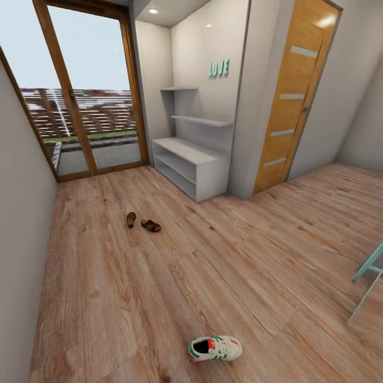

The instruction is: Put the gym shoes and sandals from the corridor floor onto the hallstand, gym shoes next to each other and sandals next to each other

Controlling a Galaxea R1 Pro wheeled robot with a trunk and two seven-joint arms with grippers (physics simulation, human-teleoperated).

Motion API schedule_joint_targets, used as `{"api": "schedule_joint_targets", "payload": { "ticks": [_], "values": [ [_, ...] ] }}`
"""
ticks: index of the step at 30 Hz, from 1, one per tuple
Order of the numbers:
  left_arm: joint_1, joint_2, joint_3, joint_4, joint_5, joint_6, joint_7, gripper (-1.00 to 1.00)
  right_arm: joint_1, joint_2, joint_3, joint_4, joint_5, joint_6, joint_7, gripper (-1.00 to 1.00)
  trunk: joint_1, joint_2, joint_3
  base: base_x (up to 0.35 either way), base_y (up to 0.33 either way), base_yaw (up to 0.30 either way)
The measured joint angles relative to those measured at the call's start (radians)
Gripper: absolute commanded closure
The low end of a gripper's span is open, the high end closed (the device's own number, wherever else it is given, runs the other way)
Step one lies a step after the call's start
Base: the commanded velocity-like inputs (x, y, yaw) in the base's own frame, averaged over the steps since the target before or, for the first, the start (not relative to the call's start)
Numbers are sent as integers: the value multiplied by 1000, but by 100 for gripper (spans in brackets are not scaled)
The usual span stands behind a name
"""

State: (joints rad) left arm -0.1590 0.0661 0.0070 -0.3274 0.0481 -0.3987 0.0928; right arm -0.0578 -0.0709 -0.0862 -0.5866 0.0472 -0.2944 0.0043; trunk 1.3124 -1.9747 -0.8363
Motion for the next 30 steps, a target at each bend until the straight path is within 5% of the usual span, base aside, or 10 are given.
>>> {"api": "schedule_joint_targets", "payload": {
  "ticks": [13,30],
  "values": [
    [0,1,0,2,0,-1,0,-100,0,0,0,2,0,1,1,-100,0,0,0,30,0,-24],
    [0,1,-1,2,0,-2,0,-100,0,0,0,3,0,1,1,-100,0,0,12,1,0,-234]
  ]
}}
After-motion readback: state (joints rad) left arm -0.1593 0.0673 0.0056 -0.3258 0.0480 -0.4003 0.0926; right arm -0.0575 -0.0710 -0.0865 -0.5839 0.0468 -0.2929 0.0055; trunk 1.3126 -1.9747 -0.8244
